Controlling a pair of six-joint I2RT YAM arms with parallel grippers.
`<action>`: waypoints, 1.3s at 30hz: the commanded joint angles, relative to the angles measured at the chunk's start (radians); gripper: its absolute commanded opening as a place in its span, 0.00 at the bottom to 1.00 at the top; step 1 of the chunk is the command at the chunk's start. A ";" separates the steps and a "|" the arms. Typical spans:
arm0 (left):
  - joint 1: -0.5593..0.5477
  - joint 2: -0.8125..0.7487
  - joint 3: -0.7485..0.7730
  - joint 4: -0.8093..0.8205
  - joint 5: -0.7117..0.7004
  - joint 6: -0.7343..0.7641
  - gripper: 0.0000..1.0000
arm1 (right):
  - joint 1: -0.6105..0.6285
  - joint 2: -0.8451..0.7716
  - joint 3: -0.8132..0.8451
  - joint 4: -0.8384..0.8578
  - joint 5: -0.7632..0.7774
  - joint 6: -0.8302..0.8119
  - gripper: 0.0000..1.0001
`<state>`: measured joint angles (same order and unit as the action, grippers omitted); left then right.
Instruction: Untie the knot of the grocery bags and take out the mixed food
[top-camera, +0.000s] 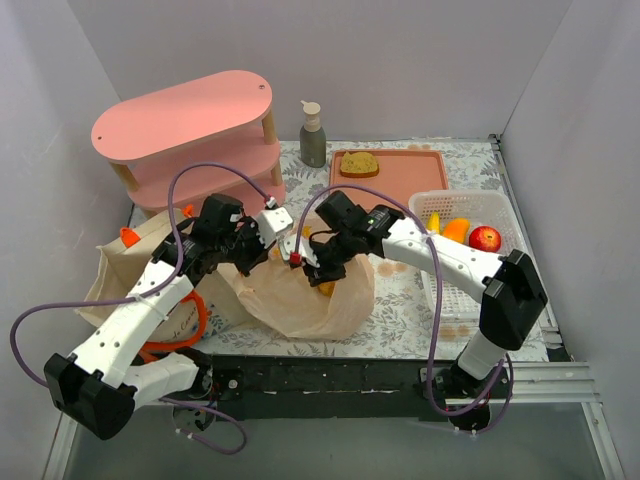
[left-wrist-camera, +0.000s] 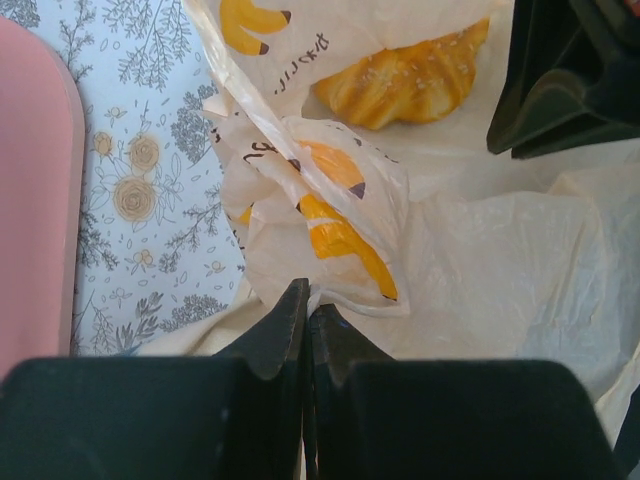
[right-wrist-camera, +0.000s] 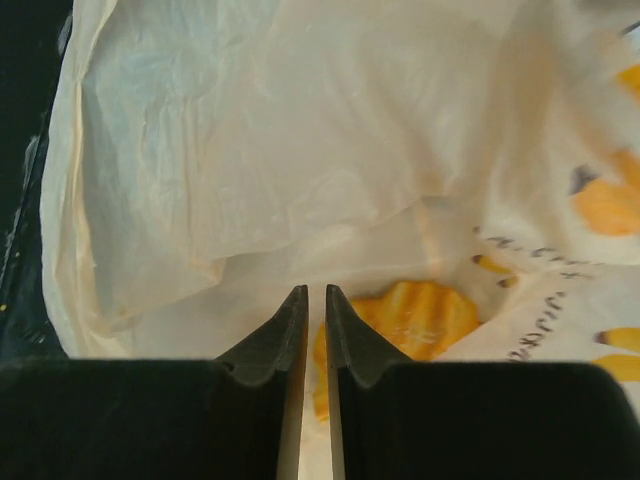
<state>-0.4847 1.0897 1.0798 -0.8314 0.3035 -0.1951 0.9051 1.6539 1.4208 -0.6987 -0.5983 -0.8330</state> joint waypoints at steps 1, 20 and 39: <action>-0.041 -0.062 -0.046 -0.021 -0.102 0.034 0.00 | 0.052 -0.063 -0.097 0.027 0.064 -0.061 0.19; -0.057 -0.096 -0.129 -0.008 -0.170 0.088 0.00 | 0.074 0.070 -0.160 0.197 0.460 -0.036 0.37; -0.058 -0.063 -0.215 0.063 -0.247 0.069 0.00 | 0.058 -0.092 -0.310 0.261 0.376 0.120 0.63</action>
<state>-0.5388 1.0229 0.8894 -0.8253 0.0845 -0.1196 0.9802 1.6218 1.1358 -0.4961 -0.1753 -0.7448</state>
